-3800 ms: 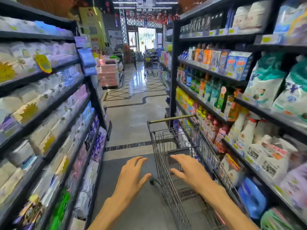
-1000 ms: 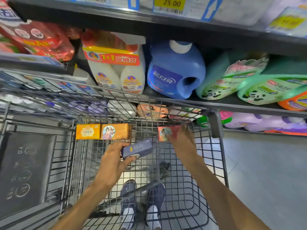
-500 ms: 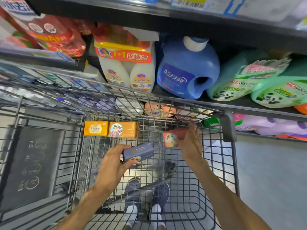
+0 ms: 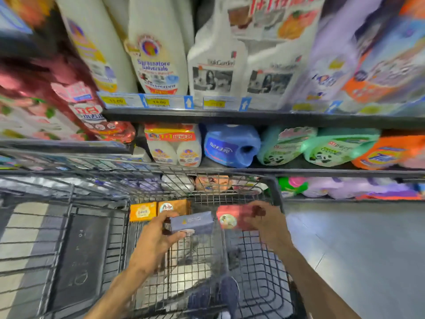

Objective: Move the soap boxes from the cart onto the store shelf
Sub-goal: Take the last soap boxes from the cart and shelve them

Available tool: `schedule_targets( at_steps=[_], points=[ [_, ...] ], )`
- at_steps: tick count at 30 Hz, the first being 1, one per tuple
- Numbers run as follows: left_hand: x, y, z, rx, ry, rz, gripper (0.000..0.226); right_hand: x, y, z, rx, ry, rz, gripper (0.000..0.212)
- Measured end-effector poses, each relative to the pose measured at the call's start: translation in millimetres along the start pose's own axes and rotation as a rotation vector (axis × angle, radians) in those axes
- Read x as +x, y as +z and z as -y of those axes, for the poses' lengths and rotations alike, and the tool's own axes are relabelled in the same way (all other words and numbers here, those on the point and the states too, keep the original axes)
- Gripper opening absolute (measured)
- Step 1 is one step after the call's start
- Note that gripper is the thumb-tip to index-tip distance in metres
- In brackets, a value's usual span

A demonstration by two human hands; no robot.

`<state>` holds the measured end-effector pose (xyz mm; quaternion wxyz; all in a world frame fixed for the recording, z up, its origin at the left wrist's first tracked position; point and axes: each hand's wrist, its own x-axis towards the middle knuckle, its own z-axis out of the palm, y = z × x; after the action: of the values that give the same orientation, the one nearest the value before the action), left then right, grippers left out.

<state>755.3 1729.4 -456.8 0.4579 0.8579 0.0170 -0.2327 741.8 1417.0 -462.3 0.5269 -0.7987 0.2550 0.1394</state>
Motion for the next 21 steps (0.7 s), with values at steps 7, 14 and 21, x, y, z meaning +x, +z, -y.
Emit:
schedule_targets(
  at_steps=[7, 14, 21],
  points=[
    [-35, -51, -132, -0.143, 0.117, 0.142, 0.058, -104, -122, 77, 0.307, -0.027, -0.13, 0.073],
    [-71, -19, -323, 0.035, 0.461, 0.22, 0.042, -226, -268, 124, 0.207, -0.118, -0.427, 0.046],
    [-113, 68, -471, 0.067, 0.741, 0.355, 0.065, -350, -388, 100, 0.274, -0.158, -0.676, 0.041]
  ],
)
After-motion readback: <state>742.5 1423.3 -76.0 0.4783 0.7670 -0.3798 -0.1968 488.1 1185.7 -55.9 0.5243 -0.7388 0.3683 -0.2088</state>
